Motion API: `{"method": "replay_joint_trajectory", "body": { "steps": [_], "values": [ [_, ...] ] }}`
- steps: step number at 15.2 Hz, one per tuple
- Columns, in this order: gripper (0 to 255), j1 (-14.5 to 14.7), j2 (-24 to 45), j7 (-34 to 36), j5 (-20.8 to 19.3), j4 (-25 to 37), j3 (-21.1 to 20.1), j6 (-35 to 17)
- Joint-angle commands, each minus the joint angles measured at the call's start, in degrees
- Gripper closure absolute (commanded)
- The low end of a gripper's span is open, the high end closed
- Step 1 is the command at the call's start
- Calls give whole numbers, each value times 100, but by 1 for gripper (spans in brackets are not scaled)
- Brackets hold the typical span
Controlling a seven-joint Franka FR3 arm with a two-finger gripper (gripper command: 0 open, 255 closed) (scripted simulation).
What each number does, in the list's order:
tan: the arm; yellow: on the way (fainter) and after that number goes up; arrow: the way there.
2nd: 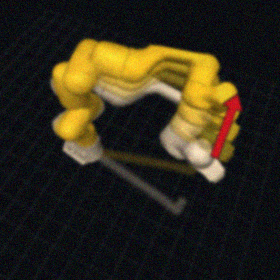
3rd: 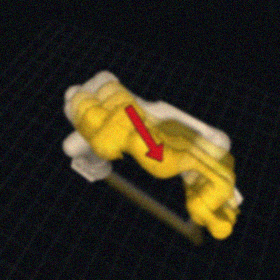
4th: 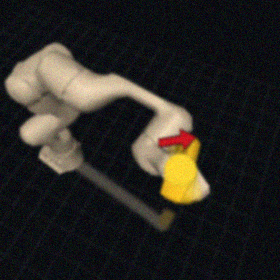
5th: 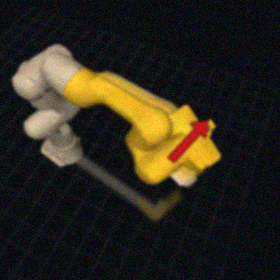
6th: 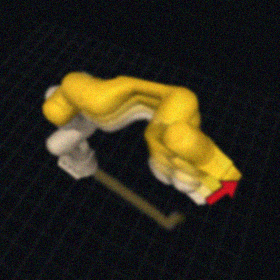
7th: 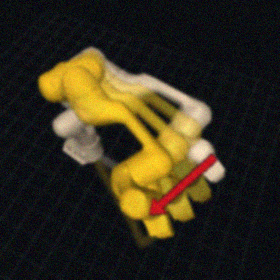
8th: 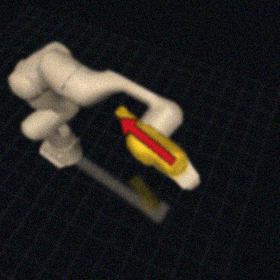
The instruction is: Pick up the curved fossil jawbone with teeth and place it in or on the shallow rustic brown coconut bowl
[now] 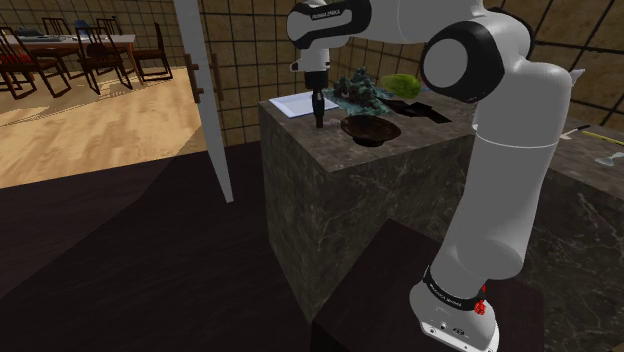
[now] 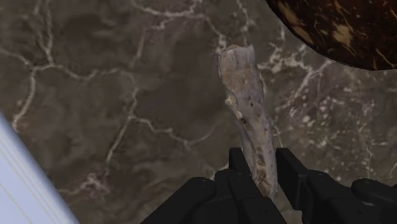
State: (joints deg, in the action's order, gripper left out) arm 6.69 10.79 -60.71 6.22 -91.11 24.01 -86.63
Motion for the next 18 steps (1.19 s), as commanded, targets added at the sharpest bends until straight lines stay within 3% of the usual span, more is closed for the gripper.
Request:
{"method": "replay_joint_trajectory", "body": {
  "steps": [1,7,18],
  "values": [
    [255,-3,5,0,-3,-4,3,-2],
    [255,-3,4,0,-4,-7,3,-3],
    [255,-73,122,9,39,996,28,890]
  ]
}}
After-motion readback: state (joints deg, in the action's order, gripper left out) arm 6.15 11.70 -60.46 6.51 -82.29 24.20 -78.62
